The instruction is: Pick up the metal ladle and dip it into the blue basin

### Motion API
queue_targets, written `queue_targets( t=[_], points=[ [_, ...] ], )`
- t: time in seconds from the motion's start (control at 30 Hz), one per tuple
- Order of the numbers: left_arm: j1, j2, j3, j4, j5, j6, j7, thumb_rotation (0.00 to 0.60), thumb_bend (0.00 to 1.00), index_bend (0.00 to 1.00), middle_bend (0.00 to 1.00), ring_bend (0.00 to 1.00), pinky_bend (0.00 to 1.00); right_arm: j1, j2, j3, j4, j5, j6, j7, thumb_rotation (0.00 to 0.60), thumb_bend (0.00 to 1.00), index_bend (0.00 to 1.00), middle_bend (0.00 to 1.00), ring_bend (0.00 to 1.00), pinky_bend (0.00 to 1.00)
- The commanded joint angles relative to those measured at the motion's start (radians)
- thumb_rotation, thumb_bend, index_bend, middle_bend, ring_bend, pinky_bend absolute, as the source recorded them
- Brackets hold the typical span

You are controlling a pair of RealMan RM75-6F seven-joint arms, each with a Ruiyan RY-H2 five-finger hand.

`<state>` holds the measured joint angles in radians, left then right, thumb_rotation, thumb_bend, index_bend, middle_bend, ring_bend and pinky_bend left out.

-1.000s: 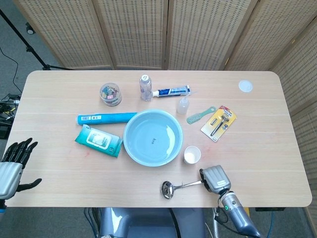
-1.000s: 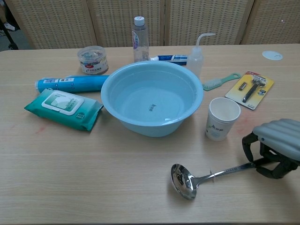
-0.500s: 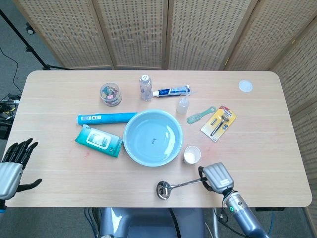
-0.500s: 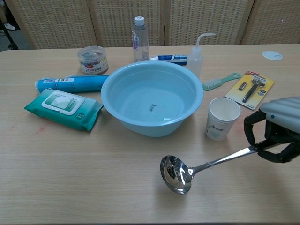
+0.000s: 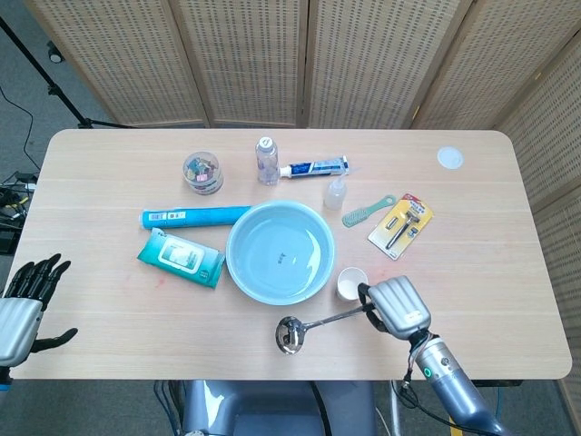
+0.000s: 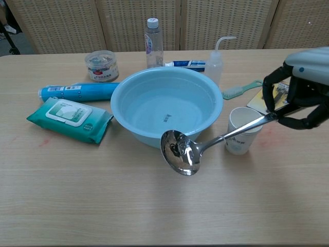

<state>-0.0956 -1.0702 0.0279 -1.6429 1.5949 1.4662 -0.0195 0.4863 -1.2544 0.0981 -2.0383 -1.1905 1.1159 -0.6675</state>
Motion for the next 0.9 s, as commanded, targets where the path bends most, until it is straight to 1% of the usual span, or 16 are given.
queue_targets(
  t=[0.03,0.1,0.13,0.33,0.4,0.5,0.53,0.6,0.77,0.9],
  points=[
    [0.000,0.000,-0.001,0.000,-0.002,0.000,-0.001,0.600,0.00,0.00,0.00,0.00,0.00,0.089,-0.060,0.105,0.035,0.130,0.024,-0.114,0.600,0.96,0.80,0.94,0.89,1.00],
    [0.000,0.000,-0.003,0.000,-0.005,0.000,-0.002,0.600,0.00,0.00,0.00,0.00,0.00,0.131,-0.098,0.145,0.071,0.191,0.050,-0.184,0.600,0.96,0.80,0.94,0.89,1.00],
    [-0.001,0.000,-0.004,0.000,-0.007,-0.001,-0.003,0.600,0.00,0.00,0.00,0.00,0.00,0.162,-0.125,0.174,0.099,0.233,0.069,-0.230,0.600,0.96,0.80,0.94,0.89,1.00],
    [-0.005,0.002,-0.008,0.001,-0.018,-0.011,-0.008,0.600,0.00,0.00,0.00,0.00,0.00,0.285,-0.227,0.265,0.190,0.426,0.130,-0.374,0.600,0.96,0.80,0.94,0.89,1.00],
    [-0.007,0.002,-0.010,0.002,-0.022,-0.014,-0.011,0.600,0.00,0.00,0.00,0.00,0.00,0.319,-0.249,0.285,0.218,0.476,0.141,-0.402,0.600,0.96,0.80,0.94,0.89,1.00],
    [-0.009,0.003,-0.012,0.003,-0.027,-0.017,-0.015,0.600,0.00,0.00,0.00,0.00,0.00,0.361,-0.279,0.300,0.265,0.523,0.156,-0.437,0.600,0.96,0.80,0.94,0.89,1.00],
    [-0.010,0.004,-0.014,0.004,-0.032,-0.022,-0.019,0.600,0.00,0.00,0.00,0.00,0.00,0.386,-0.304,0.305,0.309,0.538,0.165,-0.455,0.600,0.96,0.80,0.94,0.89,1.00],
    [-0.012,0.005,-0.015,0.005,-0.036,-0.025,-0.022,0.600,0.00,0.00,0.00,0.00,0.00,0.408,-0.331,0.304,0.352,0.545,0.182,-0.470,0.600,0.96,0.80,0.94,0.89,1.00],
    [-0.015,0.007,-0.018,0.005,-0.044,-0.032,-0.029,0.600,0.00,0.00,0.00,0.00,0.00,0.447,-0.400,0.270,0.465,0.515,0.220,-0.492,0.600,0.98,0.80,0.94,0.89,1.00],
    [-0.016,0.008,-0.020,0.005,-0.050,-0.036,-0.033,0.600,0.00,0.00,0.00,0.00,0.00,0.454,-0.441,0.246,0.519,0.487,0.234,-0.481,0.600,0.99,0.80,0.94,0.89,1.00]
  ],
)
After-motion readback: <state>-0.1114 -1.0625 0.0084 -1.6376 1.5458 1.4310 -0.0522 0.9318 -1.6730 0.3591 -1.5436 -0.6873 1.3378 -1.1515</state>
